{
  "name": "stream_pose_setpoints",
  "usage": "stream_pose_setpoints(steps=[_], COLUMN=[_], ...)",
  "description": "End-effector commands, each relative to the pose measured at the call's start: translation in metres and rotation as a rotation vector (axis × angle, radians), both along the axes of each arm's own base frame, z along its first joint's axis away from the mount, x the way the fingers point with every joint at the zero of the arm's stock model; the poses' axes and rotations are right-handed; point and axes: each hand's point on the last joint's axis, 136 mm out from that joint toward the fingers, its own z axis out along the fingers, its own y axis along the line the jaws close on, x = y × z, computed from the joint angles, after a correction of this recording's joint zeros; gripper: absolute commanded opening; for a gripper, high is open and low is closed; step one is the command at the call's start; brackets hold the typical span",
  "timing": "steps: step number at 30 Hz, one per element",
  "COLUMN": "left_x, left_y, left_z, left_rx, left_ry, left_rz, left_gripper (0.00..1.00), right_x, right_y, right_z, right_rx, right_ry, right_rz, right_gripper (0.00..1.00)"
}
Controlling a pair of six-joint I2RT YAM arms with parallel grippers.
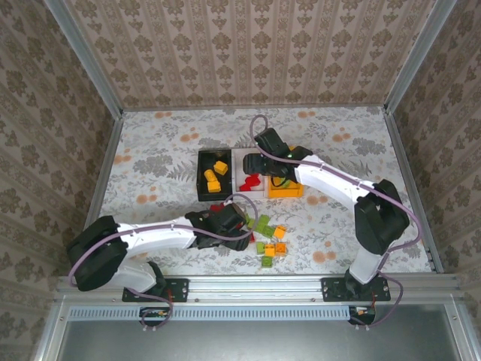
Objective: Sort the legos into containers by color
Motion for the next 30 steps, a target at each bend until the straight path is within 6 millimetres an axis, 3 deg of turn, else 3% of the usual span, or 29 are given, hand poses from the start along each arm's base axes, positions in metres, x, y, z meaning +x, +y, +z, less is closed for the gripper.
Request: stream_pose_setpoints(steps=[1, 9, 17, 23, 28, 30], left_x=[0.006, -0.002, -0.002, 0.015, 0.065, 0.093], left_y=[-0.008, 0.008, 0.012, 0.005, -0.014, -0.021], left_z=[0.006, -0.005, 0.006, 0.068, 0.123, 0.133], left_rx=[-0.002, 0.041, 0.034, -0.057, -0.158, -0.174], left_ry=[-0.023, 0.009, -0.007, -0.108, -0.201, -0.227], left_rz=[-0.001, 0.022, 0.027, 0.027, 0.04, 0.05], left_gripper=[0.69, 0.48, 0.33, 0.32, 0.32, 0.31], right_x=[-0.002, -0.004, -0.006, -0.021, -0.044, -0.055], right_y=[-0.006, -0.017, -0.025, -0.041, -0.06, -0.068], right_z=[0.01, 0.015, 0.018, 0.019, 0.005, -0.003], right_rx=[0.028, 0.049, 0.05, 0.059, 0.065, 0.062], right_ry=[-0.028, -0.036, -0.037, -0.037, -0.012, 0.005], right_rz=[-0.02, -0.042, -0.06, -0.077, -0.105, -0.117], right_gripper=[0.76, 0.76, 0.76, 0.76, 0.76, 0.76])
